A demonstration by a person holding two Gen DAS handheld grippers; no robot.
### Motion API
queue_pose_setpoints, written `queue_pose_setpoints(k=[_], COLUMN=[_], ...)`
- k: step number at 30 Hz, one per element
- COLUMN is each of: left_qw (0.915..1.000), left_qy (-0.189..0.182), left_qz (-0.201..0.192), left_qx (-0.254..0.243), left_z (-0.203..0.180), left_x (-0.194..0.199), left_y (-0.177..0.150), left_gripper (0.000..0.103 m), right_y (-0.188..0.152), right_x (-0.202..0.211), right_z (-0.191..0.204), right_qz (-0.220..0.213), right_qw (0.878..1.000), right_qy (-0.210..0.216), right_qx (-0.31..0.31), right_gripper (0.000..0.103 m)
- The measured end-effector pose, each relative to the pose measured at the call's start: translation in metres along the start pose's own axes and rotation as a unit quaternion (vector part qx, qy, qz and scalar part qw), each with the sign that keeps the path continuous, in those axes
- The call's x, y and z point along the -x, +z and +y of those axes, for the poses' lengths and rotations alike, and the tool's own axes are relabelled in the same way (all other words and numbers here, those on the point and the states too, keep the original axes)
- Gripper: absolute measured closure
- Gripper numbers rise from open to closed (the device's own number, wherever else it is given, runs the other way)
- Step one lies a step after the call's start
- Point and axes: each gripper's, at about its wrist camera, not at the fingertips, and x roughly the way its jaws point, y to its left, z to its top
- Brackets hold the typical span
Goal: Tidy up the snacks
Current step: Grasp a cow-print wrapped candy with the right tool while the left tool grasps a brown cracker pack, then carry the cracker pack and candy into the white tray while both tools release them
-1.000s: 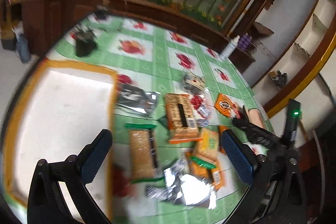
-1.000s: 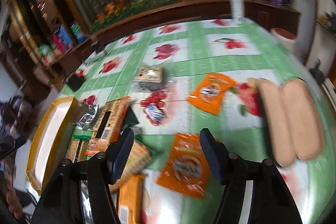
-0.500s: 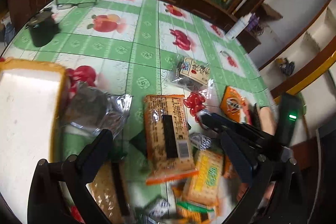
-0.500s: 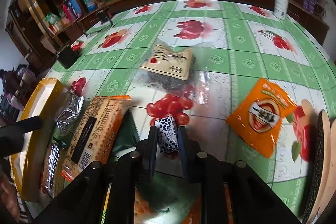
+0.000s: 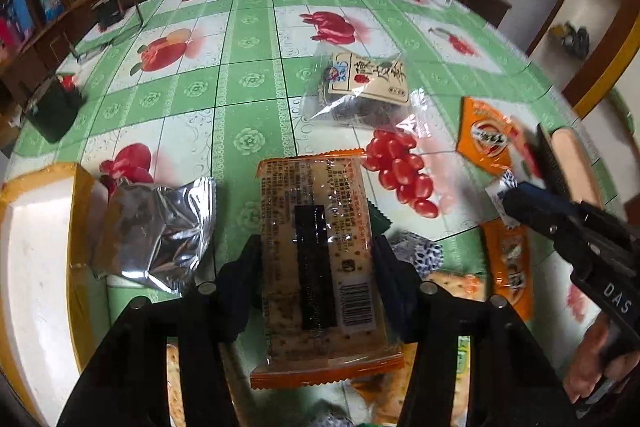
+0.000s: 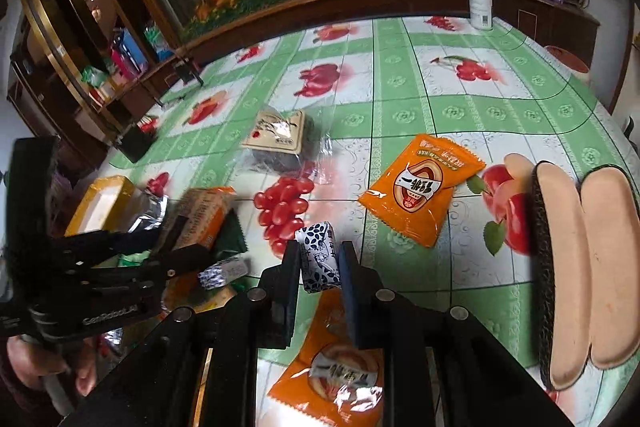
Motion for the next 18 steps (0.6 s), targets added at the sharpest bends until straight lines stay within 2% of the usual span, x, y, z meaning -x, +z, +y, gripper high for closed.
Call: queue_pose_setpoints(k=[6,11,14,18], left_qw=[0.9972,0.9912,0.9887,0.9862], left_qy=[-0.045,-0.057,-0.039,0.022], left_qz=[-0.05,-0.098,-0.119,-0.14], left_qx=[0.032,0.069,0.083,0.087], left_z=[0.017,0.058,0.085,0.124], left_x=[0.055,0.117,0.144,0.169], left_y=[-0.017,-0.043,-0.06,-0.086], left_gripper=[0.05,0.05,0.05,0.05], right_y=[-0.003,-0.004,-0.008,-0.018], right_x=[0.029,0.05,0.053,0.042], right_z=[0.026,0.078,0.122,0.18], right_qz=[-0.022,-0.033,-0.026,-0.005], right_qw=[0.999,0.996,0.993,0.986], right_qy=[0.024,0.062,0.092,0.126], right_qx=[0.012,0.046,0.075,0.108], right_gripper=[0.082,0.082,0.082,0.082])
